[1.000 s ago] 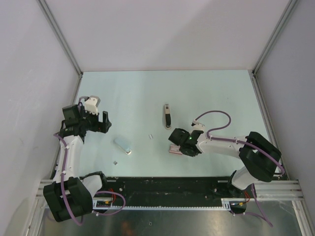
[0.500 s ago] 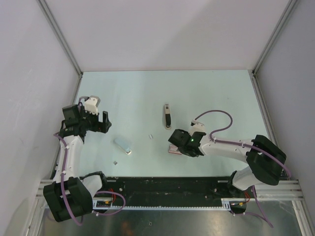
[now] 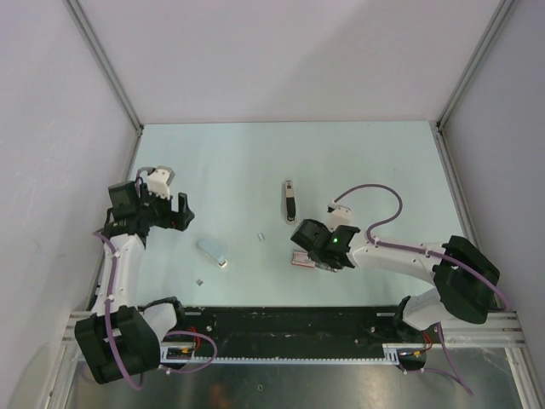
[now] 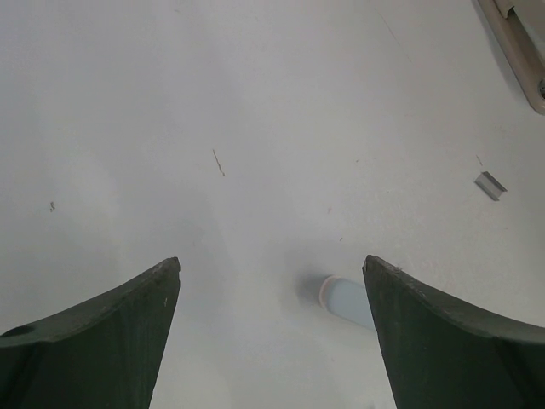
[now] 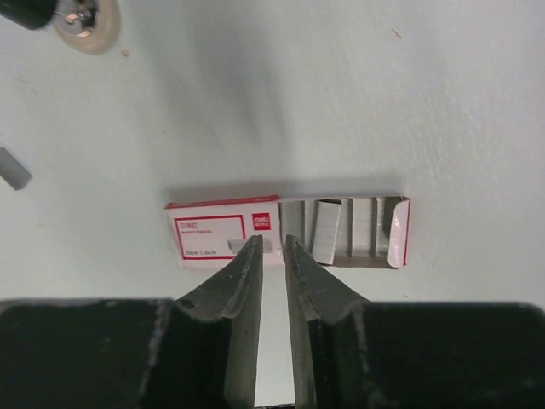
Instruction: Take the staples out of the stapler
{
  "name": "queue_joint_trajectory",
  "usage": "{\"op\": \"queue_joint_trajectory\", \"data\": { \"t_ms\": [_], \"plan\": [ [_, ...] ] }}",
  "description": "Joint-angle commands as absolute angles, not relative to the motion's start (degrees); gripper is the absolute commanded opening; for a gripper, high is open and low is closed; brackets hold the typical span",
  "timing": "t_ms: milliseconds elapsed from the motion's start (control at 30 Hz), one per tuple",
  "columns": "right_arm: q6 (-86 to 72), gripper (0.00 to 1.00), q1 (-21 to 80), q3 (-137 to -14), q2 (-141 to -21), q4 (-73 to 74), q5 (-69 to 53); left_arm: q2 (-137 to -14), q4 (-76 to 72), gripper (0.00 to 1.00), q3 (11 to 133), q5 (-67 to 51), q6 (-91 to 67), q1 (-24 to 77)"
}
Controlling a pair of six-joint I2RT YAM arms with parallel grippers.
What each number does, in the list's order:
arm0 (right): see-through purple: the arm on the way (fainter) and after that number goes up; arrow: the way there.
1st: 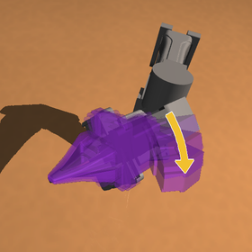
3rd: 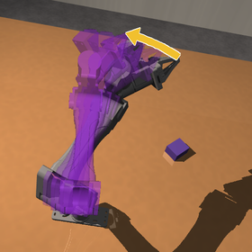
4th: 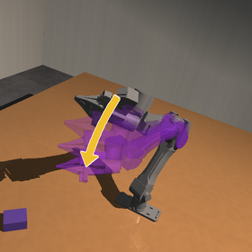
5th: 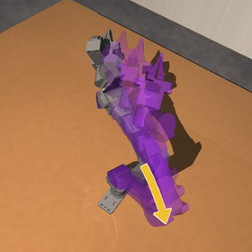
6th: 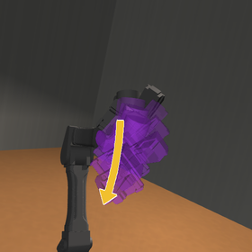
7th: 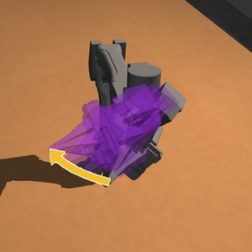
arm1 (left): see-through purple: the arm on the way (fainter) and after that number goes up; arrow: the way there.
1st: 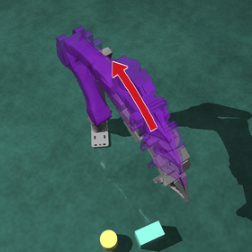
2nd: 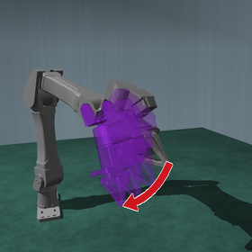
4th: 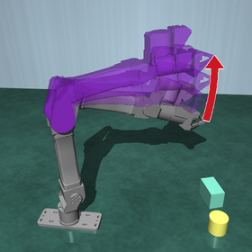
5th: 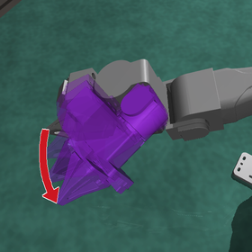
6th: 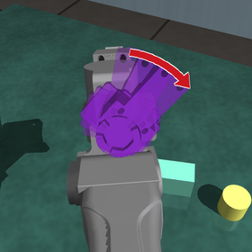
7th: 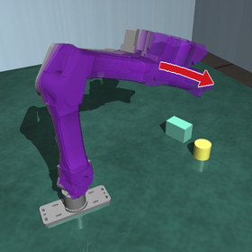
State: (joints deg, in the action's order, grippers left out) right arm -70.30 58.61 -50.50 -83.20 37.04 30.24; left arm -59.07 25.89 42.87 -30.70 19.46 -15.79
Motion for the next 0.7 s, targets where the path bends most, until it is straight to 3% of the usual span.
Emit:
{"op": "queue_joint_trajectory", "data": {
  "t_ms": [0, 167, 333, 667],
  "plan": [
    [-69.62, 0.20, 57.98, -54.42, -83.78, 39.62, 34.36, -59.23, 25.78, 0.92, 42.32, -33.04, 20.85, -14.39],
    [-72.25, 0.14, 55.32, -53.16, -82.39, 45.26, 36.49, -59.45, 25.71, 0.88, 41.80, -30.31, 22.11, -10.10],
    [-69.32, 0.11, 53.76, -50.13, -79.33, 40.51, 34.30, -60.74, 25.62, 0.85, 42.08, -30.33, 22.07, -8.46],
    [-49.11, 0.46, 58.54, -62.52, -92.97, 24.24, 30.65, -59.93, 25.71, 0.86, 41.47, -29.19, 21.95, -7.97]
  ]
}}
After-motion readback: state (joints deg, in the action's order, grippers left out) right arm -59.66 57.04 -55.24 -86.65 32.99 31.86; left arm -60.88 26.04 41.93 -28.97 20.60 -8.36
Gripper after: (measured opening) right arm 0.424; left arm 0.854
